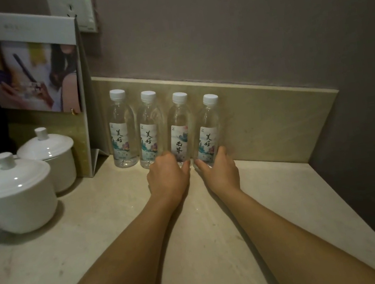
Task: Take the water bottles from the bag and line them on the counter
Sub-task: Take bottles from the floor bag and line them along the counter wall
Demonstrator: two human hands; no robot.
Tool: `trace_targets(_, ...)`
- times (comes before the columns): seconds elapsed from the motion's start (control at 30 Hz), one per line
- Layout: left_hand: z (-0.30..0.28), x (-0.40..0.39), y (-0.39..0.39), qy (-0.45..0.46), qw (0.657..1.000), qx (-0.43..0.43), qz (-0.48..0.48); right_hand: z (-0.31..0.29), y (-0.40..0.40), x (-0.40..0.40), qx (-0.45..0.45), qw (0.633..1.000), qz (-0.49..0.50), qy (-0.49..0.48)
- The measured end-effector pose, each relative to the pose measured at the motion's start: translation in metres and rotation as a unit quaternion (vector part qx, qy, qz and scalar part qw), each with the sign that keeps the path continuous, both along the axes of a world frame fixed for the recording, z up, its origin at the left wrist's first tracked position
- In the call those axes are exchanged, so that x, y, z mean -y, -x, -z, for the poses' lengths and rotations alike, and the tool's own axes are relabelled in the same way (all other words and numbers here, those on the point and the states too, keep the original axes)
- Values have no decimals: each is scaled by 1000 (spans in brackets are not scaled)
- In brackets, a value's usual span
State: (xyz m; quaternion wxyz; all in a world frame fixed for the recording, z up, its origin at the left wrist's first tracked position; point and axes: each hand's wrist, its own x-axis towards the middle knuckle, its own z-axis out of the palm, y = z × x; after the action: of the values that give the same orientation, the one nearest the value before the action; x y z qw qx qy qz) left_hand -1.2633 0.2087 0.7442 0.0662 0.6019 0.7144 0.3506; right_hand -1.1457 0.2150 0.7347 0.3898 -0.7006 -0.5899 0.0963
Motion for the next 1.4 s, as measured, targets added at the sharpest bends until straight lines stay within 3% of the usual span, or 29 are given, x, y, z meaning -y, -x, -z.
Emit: trace_targets(1.4, 2, 0, -1, -20, 1000, 6, -11, -1, 0, 1, -25, 1000, -2, 1)
